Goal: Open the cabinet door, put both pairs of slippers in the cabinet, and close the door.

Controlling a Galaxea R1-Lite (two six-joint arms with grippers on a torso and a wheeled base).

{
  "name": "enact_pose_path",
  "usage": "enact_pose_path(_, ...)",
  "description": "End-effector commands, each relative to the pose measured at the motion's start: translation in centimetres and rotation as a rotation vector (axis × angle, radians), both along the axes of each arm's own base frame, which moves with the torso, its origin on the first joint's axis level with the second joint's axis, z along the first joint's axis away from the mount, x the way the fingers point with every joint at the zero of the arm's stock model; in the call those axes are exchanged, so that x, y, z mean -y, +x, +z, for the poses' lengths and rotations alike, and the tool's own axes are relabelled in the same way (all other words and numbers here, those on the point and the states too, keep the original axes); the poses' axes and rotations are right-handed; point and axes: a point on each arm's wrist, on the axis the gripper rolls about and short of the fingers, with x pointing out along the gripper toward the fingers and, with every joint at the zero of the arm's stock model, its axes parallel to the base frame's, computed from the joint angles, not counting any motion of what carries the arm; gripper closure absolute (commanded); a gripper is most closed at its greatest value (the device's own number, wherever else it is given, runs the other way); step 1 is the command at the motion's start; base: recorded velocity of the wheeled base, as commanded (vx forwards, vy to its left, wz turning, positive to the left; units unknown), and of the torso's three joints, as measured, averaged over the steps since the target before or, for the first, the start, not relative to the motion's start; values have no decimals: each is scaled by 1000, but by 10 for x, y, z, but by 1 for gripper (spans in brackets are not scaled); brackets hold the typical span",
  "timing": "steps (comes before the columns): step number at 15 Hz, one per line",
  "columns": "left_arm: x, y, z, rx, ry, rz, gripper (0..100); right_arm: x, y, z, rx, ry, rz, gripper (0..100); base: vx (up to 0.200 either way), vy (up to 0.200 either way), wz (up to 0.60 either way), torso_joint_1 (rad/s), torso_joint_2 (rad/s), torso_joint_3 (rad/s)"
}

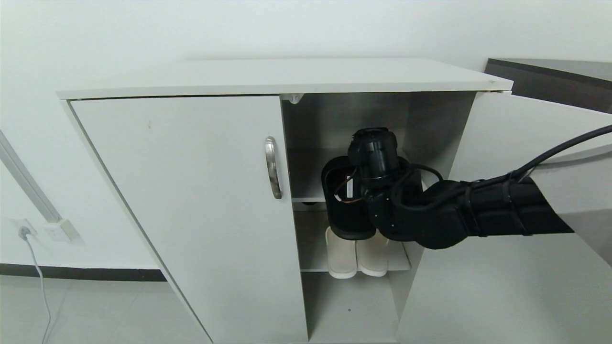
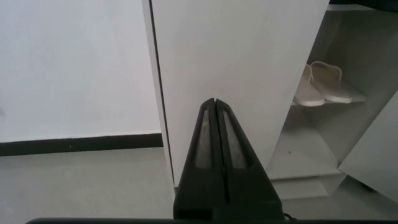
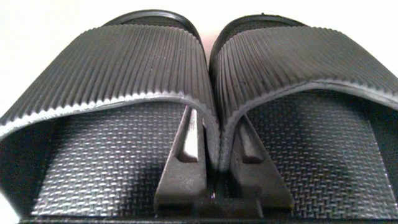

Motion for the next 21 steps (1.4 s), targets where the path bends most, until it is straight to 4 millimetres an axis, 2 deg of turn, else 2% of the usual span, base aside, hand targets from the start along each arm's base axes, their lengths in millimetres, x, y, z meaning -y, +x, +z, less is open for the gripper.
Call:
enact_pose_path(1, 0, 0, 0, -1, -2, 0, 100, -5, 21, -6, 0, -12, -21, 100, 0, 0, 0, 0, 0, 0)
enact_pose_path(4, 0, 0, 0, -1, -2, 0, 100, -5, 40, 9, 13, 5, -35, 100, 0, 0, 0, 0, 0, 0)
enact_pose_path(7, 0, 0, 0, -1, -2, 0, 100, -7, 42, 22, 28, 32, 3, 100, 0, 0, 0, 0, 0, 0)
enact_pose_path(13, 0, 0, 0, -1, -3, 2, 100, -6, 59, 13, 7, 18, -18, 100, 0, 0, 0, 0, 0, 0)
enact_pose_path(21, 0, 0, 0, -1, -6, 8, 100, -6, 64, 6, -2, 9, -27, 100, 0, 0, 0, 0, 0, 0)
